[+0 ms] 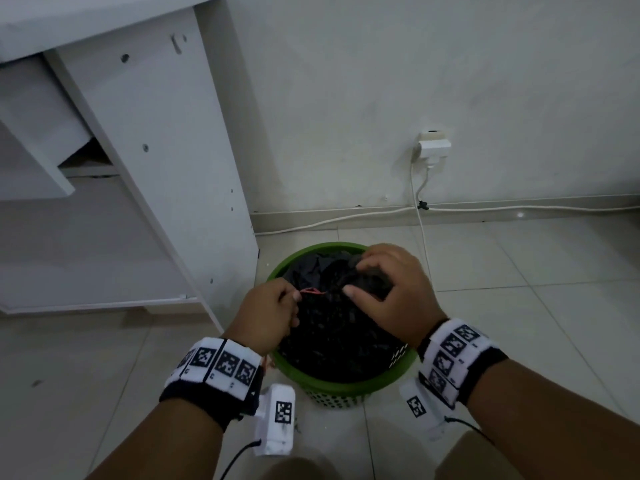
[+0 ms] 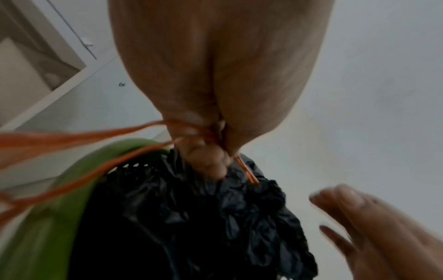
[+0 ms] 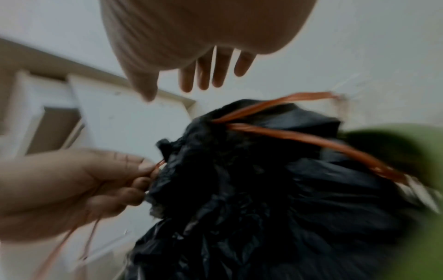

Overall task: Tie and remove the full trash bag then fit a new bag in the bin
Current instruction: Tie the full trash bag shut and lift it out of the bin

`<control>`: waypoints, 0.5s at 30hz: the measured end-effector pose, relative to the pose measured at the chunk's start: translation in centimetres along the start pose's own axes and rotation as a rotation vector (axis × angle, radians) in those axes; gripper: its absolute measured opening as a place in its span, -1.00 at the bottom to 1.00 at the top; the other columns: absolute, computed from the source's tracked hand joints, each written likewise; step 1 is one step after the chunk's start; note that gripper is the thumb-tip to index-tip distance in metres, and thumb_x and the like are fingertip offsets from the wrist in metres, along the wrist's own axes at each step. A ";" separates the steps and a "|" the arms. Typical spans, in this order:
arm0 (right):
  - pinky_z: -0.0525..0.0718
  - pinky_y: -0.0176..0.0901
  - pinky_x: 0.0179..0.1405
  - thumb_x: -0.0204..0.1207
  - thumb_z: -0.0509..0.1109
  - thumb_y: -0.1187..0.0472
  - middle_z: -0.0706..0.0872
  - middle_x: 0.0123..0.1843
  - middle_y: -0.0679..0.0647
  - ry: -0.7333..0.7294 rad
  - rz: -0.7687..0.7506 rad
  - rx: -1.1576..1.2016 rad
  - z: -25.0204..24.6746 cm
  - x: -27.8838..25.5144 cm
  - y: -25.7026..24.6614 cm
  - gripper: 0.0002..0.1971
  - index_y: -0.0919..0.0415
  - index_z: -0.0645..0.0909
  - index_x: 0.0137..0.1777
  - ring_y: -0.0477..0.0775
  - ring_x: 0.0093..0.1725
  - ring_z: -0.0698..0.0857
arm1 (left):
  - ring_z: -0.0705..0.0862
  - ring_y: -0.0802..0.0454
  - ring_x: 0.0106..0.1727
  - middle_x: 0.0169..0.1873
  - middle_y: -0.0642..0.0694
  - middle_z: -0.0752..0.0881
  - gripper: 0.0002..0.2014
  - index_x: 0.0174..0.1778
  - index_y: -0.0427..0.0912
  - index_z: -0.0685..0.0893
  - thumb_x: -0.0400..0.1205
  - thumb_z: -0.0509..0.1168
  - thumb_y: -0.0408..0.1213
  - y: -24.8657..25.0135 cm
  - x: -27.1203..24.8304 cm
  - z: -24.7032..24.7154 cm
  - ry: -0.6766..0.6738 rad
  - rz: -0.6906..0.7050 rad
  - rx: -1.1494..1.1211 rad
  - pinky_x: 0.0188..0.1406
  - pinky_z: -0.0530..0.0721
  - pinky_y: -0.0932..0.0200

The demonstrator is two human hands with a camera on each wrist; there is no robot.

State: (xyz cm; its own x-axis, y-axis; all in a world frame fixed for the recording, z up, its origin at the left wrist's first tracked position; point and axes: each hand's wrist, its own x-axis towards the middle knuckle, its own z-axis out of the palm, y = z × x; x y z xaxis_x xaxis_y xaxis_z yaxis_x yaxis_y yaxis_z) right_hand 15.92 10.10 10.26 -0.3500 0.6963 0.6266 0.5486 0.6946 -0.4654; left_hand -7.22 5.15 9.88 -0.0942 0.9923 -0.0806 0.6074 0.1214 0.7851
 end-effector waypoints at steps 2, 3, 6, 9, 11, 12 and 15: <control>0.63 -0.01 0.09 0.39 0.51 -0.19 0.70 0.00 0.02 0.013 0.083 -0.010 -0.9 -1.1 0.6 -0.57 0.16 0.67 0.03 0.06 0.05 0.66 | 0.64 0.02 -0.32 -0.32 -0.06 0.72 -0.75 -0.18 -0.10 0.68 0.78 0.20 -0.21 0.2 0.3 0.3 0.042 -0.022 -0.030 -0.30 0.52 0.12; 0.63 0.00 0.06 0.37 0.50 -0.24 0.66 -0.01 0.00 -0.053 0.113 -0.035 -1.1 -1.7 1.1 -0.53 0.13 0.64 0.06 0.05 0.03 0.63 | 0.66 0.00 -0.25 -0.27 -0.05 0.72 -0.76 -0.15 -0.09 0.71 0.78 0.21 -0.16 0.5 0.3 0.4 0.037 -0.017 -0.034 -0.25 0.53 0.09; 0.63 -0.03 0.00 0.31 0.47 -0.34 0.61 -0.01 -0.02 -0.285 0.100 -0.137 -1.0 -3.0 2.2 -0.48 0.09 0.59 0.00 0.04 -0.01 0.59 | 0.73 -0.01 -0.12 -0.21 -0.06 0.78 -0.73 -0.15 -0.09 0.78 0.75 0.27 -0.07 1.2 0.4 0.9 -0.004 0.035 -0.020 -0.10 0.64 0.02; 0.66 -0.01 -0.03 0.32 0.44 -0.29 0.60 -0.03 0.03 -0.309 0.118 -0.222 -0.4 -3.6 3.0 -0.54 0.11 0.61 -0.08 0.12 -0.01 0.60 | 0.60 -0.01 -0.37 -0.44 -0.04 0.64 -0.68 -0.30 -0.04 0.72 0.76 0.27 -0.10 1.5 0.3 1.4 0.004 0.014 -0.001 -0.33 0.49 0.07; 0.63 -0.09 -0.09 0.32 0.50 -0.23 0.58 -0.08 0.02 -0.250 0.233 -0.223 0.1 -3.9 3.1 -0.59 0.12 0.60 -0.14 0.11 -0.04 0.58 | 0.51 -0.06 -0.45 -0.49 -0.09 0.57 -0.65 -0.34 -0.09 0.65 0.77 0.23 -0.10 1.5 0.3 1.6 0.039 -0.067 -0.109 -0.34 0.46 0.03; 0.60 -0.14 -0.14 0.34 0.52 -0.22 0.57 -0.10 0.02 -0.232 0.294 -0.219 0.2 -3.8 3.0 -0.59 0.12 0.60 -0.16 0.08 -0.07 0.58 | 0.51 -0.08 -0.45 -0.47 -0.14 0.59 -0.63 -0.33 -0.15 0.62 0.78 0.20 -0.11 1.6 0.4 1.7 0.058 -0.114 -0.170 -0.35 0.47 -0.01; 0.68 -0.11 -0.12 0.41 0.46 -0.27 0.67 -0.06 0.01 -0.299 0.446 -0.137 0.9 -3.4 2.6 -0.55 0.13 0.65 -0.02 0.04 -0.08 0.66 | 0.49 -0.07 -0.46 -0.39 -0.22 0.64 -0.62 -0.27 -0.25 0.57 0.82 0.12 -0.14 2.5 0.2 1.7 0.076 -0.222 -0.293 -0.44 0.42 0.06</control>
State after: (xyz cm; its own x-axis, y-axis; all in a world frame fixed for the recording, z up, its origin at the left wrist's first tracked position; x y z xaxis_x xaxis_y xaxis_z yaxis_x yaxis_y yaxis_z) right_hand 17.88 9.62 6.38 -0.2506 0.9525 0.1729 0.7801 0.3045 -0.5466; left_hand -4.41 5.69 10.79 -0.2630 0.9366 -0.2317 0.3154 0.3104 0.8968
